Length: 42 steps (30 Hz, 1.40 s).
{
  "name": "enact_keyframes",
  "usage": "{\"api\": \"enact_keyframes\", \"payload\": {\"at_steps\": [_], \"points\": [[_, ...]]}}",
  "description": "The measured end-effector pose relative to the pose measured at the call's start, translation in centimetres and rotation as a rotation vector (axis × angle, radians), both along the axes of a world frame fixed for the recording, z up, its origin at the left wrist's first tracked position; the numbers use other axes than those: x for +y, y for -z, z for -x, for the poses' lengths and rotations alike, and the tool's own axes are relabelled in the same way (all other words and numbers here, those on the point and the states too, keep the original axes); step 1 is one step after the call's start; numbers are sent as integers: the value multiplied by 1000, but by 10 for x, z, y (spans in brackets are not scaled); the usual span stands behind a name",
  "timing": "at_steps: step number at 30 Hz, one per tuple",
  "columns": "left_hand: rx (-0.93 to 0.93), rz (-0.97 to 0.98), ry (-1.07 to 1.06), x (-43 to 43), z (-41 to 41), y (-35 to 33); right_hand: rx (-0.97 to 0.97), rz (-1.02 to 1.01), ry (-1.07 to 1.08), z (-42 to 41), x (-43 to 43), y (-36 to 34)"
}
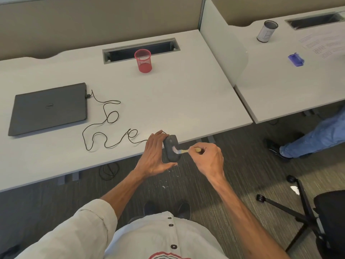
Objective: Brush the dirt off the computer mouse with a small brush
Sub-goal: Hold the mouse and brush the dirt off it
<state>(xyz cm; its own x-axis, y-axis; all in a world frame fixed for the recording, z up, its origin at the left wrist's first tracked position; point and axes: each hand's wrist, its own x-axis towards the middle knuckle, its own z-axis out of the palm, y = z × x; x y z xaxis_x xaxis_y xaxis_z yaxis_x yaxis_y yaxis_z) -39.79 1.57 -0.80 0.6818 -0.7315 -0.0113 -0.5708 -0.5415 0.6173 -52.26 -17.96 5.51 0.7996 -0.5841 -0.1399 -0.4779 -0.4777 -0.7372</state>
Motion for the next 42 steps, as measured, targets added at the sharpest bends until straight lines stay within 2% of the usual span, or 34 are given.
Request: {"api": "enact_keyframes", "payload": {"at_steps": [3, 9, 18, 24, 27, 32, 35, 40, 42], "points": [[-11, -3, 0, 0, -3, -1, 1, -15, 0, 0, -6, -2], [-16, 12, 1, -1, -5, -2, -143, -37, 86, -13, 2, -5], [-8, 1, -23, -1, -7, -2, -32, 83, -59, -9, 16, 0], [-1, -1, -18, -2, -7, -3, -140, 49, 19, -13, 19, 1], [-25, 11, -24, -2, -7, -4, -166, 96, 24, -13, 23, 4], [-52, 3, -31, 0, -10, -6, -167, 274, -92, -1, 23, 12], [-54, 11, -42, 2, -11, -7, -163, 306, -141, 5, 21, 11], [-63, 22, -30, 4, -11, -9, -269, 285, 41, -8, 17, 5], [-65, 19, -25, 4, -10, -8, -285, 328, 34, -15, 13, 3]]}}
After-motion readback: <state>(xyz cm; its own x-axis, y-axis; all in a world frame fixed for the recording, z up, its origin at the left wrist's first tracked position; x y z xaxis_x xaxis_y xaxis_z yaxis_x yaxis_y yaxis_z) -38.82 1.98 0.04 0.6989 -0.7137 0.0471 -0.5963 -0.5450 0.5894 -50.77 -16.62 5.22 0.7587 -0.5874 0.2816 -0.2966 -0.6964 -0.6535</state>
